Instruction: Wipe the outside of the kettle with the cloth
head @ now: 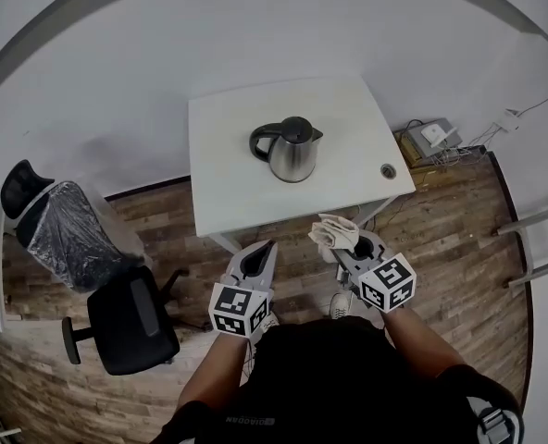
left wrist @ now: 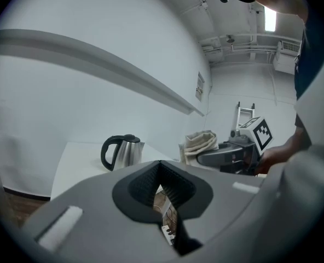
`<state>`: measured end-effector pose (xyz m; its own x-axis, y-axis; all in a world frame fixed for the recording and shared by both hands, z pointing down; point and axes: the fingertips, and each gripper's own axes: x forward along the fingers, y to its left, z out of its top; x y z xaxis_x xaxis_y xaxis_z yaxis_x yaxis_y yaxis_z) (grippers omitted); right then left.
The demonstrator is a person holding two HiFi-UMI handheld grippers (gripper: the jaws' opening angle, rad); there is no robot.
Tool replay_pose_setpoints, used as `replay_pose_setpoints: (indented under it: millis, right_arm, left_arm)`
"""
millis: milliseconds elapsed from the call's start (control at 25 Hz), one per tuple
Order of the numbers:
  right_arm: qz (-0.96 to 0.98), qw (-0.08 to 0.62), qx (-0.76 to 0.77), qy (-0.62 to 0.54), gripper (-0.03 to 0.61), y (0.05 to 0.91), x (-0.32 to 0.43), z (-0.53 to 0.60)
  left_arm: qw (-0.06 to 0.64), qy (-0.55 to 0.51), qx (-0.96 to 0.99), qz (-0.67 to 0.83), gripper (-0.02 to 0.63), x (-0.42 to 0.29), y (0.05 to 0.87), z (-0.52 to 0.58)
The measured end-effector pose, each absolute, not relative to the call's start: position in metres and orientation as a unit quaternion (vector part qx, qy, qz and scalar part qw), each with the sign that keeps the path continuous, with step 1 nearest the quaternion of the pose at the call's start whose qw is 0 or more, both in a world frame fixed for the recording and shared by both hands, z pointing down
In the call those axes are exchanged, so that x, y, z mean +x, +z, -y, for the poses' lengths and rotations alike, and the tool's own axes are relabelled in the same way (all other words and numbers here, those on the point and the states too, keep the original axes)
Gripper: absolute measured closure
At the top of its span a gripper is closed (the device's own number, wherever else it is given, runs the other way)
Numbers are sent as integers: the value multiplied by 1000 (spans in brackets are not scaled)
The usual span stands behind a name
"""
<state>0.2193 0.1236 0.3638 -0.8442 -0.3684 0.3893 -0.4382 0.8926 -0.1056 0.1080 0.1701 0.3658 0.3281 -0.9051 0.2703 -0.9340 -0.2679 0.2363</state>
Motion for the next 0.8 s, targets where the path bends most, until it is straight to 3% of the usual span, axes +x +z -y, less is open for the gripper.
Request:
replay_pose_setpoints:
  millis: [360, 800]
  right_arm:
    - [961, 176, 189, 101, 486, 360, 313, -82]
    - [956, 142, 219, 136, 486, 371, 307, -86]
  left_arm:
    - [180, 50, 770, 610, 607, 185, 359, -140]
    - [206, 103, 773, 591, 606, 174, 371, -138]
